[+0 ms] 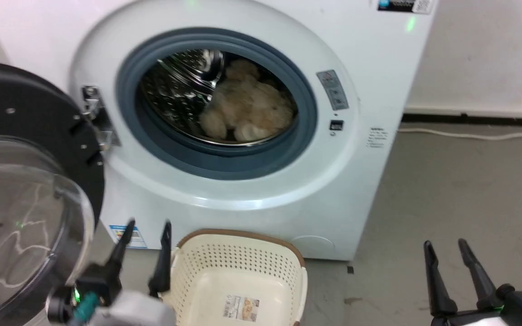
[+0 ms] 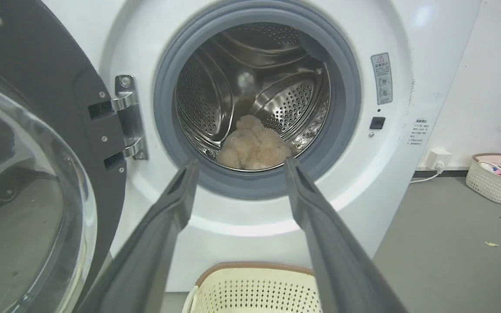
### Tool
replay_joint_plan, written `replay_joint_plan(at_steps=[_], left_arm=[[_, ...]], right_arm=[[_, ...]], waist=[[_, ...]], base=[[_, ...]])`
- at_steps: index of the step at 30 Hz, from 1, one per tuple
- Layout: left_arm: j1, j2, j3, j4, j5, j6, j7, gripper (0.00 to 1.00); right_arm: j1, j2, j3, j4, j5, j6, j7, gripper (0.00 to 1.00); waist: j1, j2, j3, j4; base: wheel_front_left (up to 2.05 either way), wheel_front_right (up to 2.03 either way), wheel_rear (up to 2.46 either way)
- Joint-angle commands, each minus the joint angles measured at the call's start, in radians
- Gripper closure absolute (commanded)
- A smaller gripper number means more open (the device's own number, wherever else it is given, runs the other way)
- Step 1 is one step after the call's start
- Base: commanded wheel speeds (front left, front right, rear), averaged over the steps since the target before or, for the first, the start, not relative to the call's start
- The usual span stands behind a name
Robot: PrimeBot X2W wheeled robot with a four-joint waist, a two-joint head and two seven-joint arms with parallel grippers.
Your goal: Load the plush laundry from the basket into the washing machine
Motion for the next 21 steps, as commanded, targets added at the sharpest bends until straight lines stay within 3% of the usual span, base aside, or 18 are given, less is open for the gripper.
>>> replay_joint_plan(at_steps=[1,16,17,21], left_arm=[[0.017,-0.006,0.000,-0.010,0.005,0.005,-0.005,0.00],[0.150,-0.059,-0.001,-0.076,0.079,0.029,-0.005,0.00],[0.139,-0.057,-0.002,-0.074,0.076,0.024,0.000,1.00],[0.138,-0.057,-0.004,-0.073,0.077,0.023,0.002,1.00]], right_arm=[[0.016,-0.001,0.000,0.000,-0.004,0.001,-0.004,0.00],[0.050,-0.001,0.022,0.038,-0.011,0.001,-0.004,0.00],[0.035,0.000,0.021,0.036,-0.005,0.000,0.000,1.00],[0.035,0.000,0.022,0.036,-0.005,0.000,0.001,1.00]], waist=[[0.0003,0.0000,-0.018,0.019],[0.0003,0.0000,-0.028,0.016],[0.0003,0.0000,-0.028,0.016],[0.0003,0.0000,-0.028,0.015]], base=[[0.00,0.00,0.00],[0.00,0.00,0.00],[0.00,0.00,0.00],[0.00,0.00,0.00]])
